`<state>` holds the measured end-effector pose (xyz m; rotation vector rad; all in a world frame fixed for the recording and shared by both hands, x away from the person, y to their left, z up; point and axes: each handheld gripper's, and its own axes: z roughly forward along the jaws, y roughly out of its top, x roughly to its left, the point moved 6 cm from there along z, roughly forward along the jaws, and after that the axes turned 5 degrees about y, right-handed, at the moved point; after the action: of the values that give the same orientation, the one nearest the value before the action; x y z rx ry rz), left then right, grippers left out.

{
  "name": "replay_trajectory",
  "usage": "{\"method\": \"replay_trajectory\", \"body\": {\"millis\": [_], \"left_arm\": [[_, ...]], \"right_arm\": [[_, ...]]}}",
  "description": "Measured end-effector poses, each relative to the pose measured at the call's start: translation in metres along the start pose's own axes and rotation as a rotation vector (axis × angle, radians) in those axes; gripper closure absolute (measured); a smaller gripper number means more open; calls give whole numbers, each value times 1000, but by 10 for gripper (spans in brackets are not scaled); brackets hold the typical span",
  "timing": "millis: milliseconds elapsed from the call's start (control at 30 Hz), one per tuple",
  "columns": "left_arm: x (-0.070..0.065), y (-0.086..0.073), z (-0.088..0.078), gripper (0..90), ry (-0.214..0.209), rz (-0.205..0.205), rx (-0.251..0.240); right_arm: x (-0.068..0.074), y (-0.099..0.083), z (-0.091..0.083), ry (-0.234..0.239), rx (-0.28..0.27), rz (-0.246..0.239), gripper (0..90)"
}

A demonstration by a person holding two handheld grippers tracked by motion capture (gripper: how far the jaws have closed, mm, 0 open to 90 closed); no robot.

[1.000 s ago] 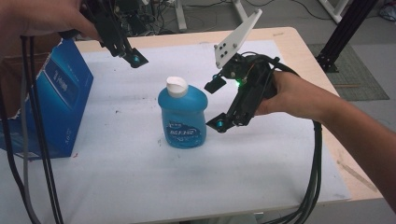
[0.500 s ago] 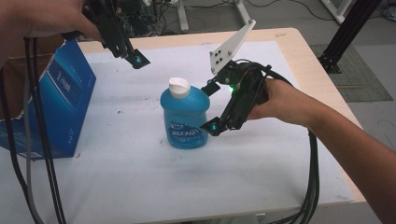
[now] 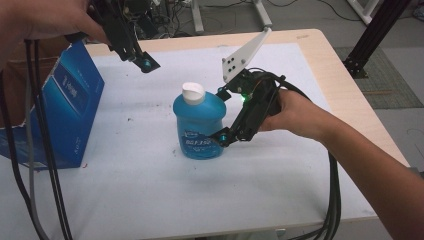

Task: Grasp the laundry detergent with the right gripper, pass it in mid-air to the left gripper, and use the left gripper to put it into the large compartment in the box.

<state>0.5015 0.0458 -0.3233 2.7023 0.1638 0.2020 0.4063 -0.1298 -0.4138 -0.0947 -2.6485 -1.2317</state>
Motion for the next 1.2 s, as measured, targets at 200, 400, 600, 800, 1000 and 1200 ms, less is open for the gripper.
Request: {"method": "replay_trajectory", "body": {"millis": [200,400,600,800,1000,1200], "left_arm": [[0,-1,0,17,1,2,1],[0,-1,0,17,1,2,2],[0,-2,0,17,1,2,3],[0,-3,0,17,3,-4,3],[1,-4,0,17,3,-1,3],[0,-4,-1,17,6,-9,0]], "right_arm": [[1,0,7,9,-15,-9,23],[0,0,14,14,-40,-14,23],[-1,0,18,17,-62,-9,23],[-1,-1,21,22,-78,-13,38],[-1,-3,21,38,-97,-19,151],[1,-4,24,49,-101,-31,158]]}}
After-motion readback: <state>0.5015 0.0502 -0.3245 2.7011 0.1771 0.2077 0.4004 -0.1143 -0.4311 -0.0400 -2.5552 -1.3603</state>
